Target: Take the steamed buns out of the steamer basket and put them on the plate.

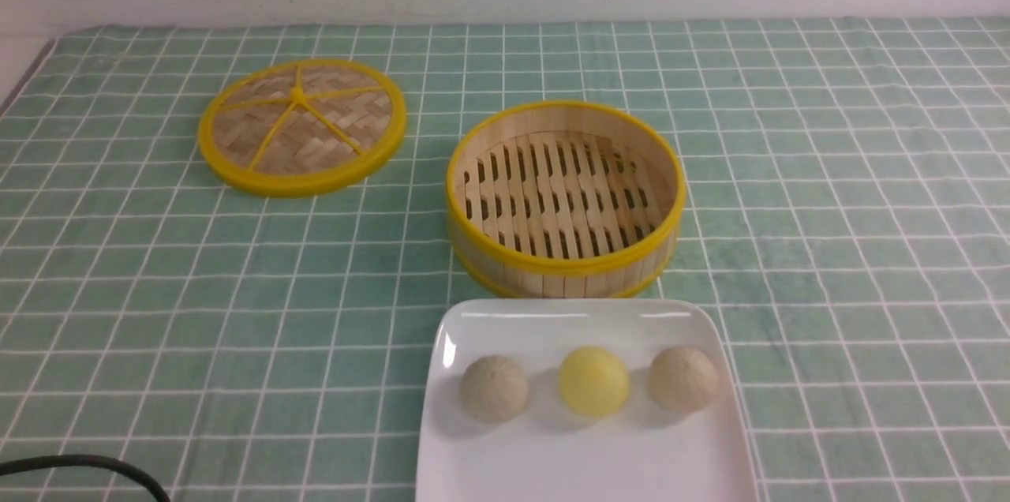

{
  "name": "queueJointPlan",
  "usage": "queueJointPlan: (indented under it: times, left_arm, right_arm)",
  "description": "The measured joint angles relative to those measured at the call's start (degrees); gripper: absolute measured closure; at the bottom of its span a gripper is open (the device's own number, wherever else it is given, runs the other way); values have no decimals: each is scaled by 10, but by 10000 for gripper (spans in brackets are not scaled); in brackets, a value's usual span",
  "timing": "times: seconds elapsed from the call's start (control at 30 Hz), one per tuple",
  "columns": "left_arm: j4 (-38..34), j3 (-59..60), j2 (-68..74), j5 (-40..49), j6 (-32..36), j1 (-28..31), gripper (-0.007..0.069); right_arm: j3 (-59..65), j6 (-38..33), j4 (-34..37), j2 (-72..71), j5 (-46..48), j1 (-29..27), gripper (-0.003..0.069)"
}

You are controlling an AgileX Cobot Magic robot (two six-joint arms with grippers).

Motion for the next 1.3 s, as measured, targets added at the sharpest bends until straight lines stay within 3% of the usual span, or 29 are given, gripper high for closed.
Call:
queueJointPlan:
  times: [0.17, 0.23, 0.33, 0.43, 0.5, 0.53, 0.6, 0.67, 0.8, 1.3]
  left_arm:
    - [-2, 0, 0, -96, -52, 0, 99]
    - [-4, 0, 0, -107, -87, 0, 99]
    - [-8, 0, 0, -109, -82, 0, 99]
    - [-77, 0, 0, -80, 35, 0, 99]
    - [-171, 0, 0, -44, 181, 0, 99]
    - [-171, 0, 0, -41, 193, 0, 99]
    - [-285, 0, 0, 7, 349, 0, 99]
    - [-327, 0, 0, 31, 405, 0, 99]
    - [-358, 0, 0, 71, 444, 0, 99]
    - [-358, -2, 0, 87, 439, 0, 99]
  right_arm:
    - [0, 1, 0, 0, 0, 0, 421]
    - [0, 1, 0, 0, 0, 0, 420]
    - [0, 1, 0, 0, 0, 0, 420]
    - [0, 1, 0, 0, 0, 0, 420]
    - [0, 1, 0, 0, 0, 0, 420]
    - [0, 1, 0, 0, 0, 0, 420]
    - [0, 1, 0, 0, 0, 0, 420]
    - [0, 1, 0, 0, 0, 0, 420]
    - [0, 1, 0, 0, 0, 0, 420]
    - [0, 1, 0, 0, 0, 0, 420]
